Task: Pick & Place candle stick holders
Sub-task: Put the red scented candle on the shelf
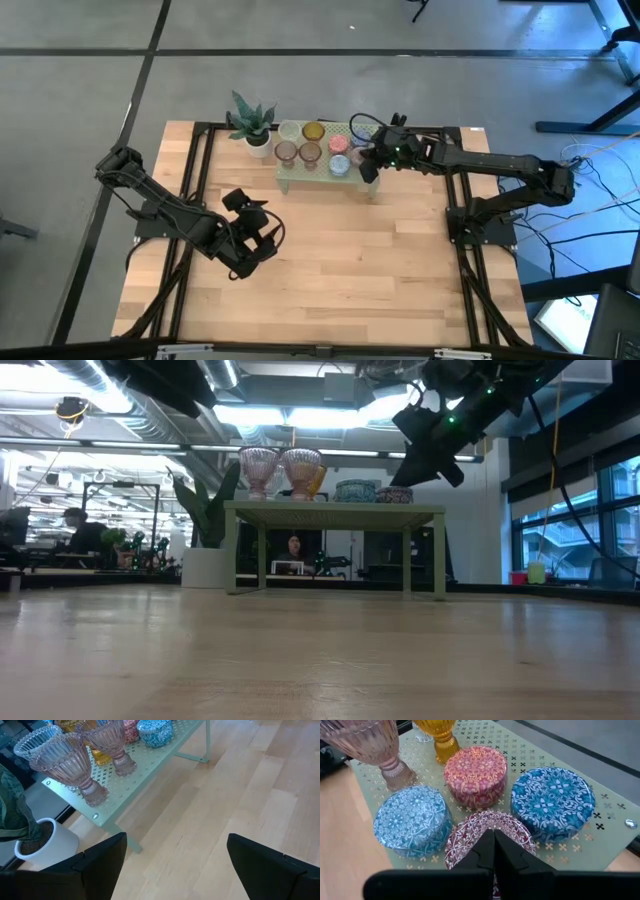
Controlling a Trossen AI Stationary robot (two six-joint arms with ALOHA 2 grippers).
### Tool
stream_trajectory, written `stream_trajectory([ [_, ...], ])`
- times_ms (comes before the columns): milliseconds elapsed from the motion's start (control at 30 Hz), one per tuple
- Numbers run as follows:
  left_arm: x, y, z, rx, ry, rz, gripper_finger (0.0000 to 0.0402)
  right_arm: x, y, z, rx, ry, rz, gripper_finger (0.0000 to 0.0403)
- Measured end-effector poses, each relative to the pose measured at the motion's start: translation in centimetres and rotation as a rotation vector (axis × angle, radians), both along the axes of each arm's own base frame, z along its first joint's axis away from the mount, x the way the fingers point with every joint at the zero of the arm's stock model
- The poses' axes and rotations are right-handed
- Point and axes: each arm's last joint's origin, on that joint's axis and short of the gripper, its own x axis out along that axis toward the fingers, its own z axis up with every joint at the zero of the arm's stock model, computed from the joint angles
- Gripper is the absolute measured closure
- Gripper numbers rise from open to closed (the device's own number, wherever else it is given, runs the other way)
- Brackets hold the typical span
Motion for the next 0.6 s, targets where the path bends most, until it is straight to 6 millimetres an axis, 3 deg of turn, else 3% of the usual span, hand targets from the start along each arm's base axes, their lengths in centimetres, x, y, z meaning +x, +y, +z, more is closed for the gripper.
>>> stream_trajectory([
  [600, 0.0, 0.0, -0.1, -0.018, 0.012, -0.008, 0.0059, 0.3, 1.4, -0.1, 0.095, -0.008, 0.082, 0.0399],
])
